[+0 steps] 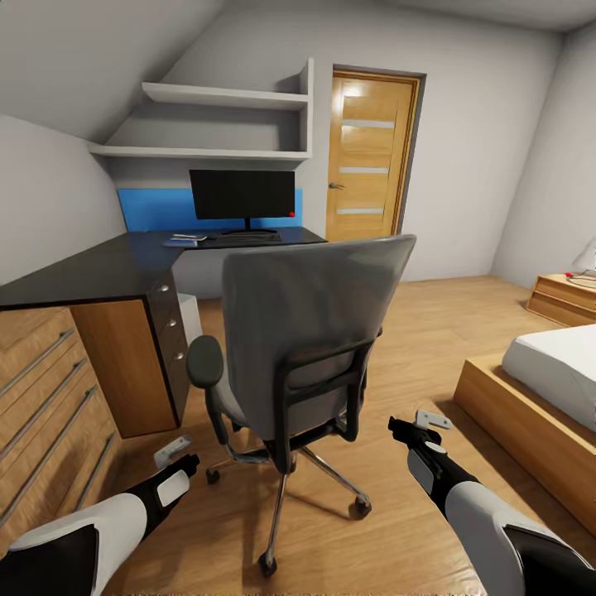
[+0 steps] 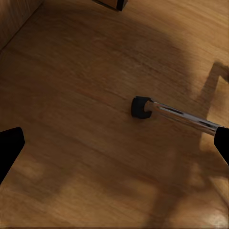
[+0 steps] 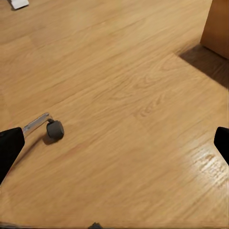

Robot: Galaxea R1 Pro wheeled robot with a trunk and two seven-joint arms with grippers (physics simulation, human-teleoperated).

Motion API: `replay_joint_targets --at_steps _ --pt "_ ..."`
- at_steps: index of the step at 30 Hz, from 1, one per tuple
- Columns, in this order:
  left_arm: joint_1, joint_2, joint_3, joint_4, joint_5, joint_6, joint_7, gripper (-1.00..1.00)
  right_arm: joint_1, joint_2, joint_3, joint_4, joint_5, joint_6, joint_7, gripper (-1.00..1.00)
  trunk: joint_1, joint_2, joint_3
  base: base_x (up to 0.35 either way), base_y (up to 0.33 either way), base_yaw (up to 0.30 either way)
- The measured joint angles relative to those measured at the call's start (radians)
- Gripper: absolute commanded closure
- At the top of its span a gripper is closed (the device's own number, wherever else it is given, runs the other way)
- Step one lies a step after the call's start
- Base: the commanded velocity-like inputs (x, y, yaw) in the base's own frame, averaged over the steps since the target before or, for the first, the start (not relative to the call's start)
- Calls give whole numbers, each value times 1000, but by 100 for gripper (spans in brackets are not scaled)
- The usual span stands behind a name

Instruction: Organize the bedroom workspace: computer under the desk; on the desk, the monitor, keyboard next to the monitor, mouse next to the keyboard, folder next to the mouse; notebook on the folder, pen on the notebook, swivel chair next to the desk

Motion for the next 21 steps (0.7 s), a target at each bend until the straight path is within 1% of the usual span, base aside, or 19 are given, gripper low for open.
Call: replay_joint_targets --at_steps 9,15,21 --pt "0 2 2 0 0 1 1 -100 0 1 0 1 0 1 0 -100 0 0 0 -282 58 0" --pt "0 2 2 0 0 2 1 -100 0 2 0 2 -2 1 3 -100 0 0 0 -313 -11 6" --pt "0 0 0 0 0 3 0 -100 1 6 7 18 -1 0 4 -100 0 0 0 -117 -53 148"
